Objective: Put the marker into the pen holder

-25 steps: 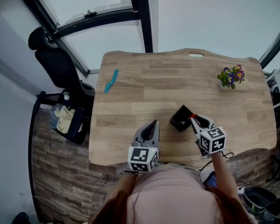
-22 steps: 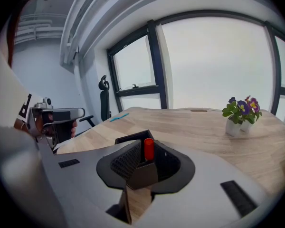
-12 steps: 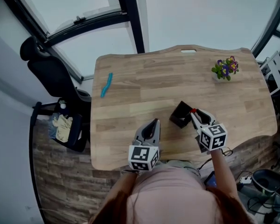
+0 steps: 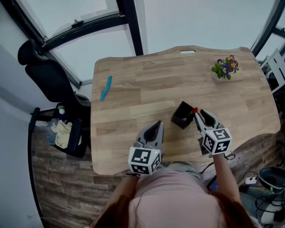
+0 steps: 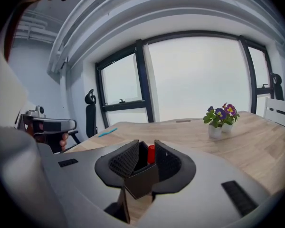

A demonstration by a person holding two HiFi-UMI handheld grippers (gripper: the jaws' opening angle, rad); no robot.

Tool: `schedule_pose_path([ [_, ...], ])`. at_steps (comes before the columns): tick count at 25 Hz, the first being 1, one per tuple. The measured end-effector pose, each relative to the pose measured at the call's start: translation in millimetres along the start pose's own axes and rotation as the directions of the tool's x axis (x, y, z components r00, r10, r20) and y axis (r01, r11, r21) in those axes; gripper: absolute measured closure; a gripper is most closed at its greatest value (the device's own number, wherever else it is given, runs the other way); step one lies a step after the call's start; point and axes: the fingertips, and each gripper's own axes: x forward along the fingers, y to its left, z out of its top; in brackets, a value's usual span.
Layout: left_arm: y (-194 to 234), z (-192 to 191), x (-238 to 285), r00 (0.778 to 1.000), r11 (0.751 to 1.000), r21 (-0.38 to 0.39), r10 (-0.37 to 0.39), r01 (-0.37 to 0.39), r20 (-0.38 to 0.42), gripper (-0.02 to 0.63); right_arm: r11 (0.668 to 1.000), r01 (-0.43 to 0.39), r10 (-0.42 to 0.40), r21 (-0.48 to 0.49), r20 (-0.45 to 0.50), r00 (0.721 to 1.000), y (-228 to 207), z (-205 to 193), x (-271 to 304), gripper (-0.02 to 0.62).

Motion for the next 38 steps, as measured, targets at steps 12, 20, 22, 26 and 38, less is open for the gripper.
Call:
schedule_pose_path([
  [12,-30,12,-1,0.999,0.999,0.02,-0.044,0.044,-0.003,0.604,0.998,0.004,0.0,-0.058,0.074,0.997,8,8,-31,0.557],
  [20,-53,25,-10,0.999,0.998,0.046,-0.039,0.038,0.021,0.604,0.999,-0.01,0.016,-0.053,0.104,0.994,11,14,-54,0.577],
  [22,-61,27,-13,0.999,0.997,0.067,-0.039,0.037,0.027,0.604,0.998,-0.023,0.029,-0.059,0.11,0.994,12,17,-60,0.577],
  [26,-73,29,-20,0.999,0.995,0.094,-0.034,0.031,0.032,0.604,0.997,-0.037,0.045,-0.074,0.113,0.993,14,19,-72,0.58],
  [38,-94,42,-50,0.995,0.995,0.088,0.044,-0.052,0.089,0.604,0.994,-0.055,0.072,-0.097,0.188,0.98,16,35,-117,0.594],
])
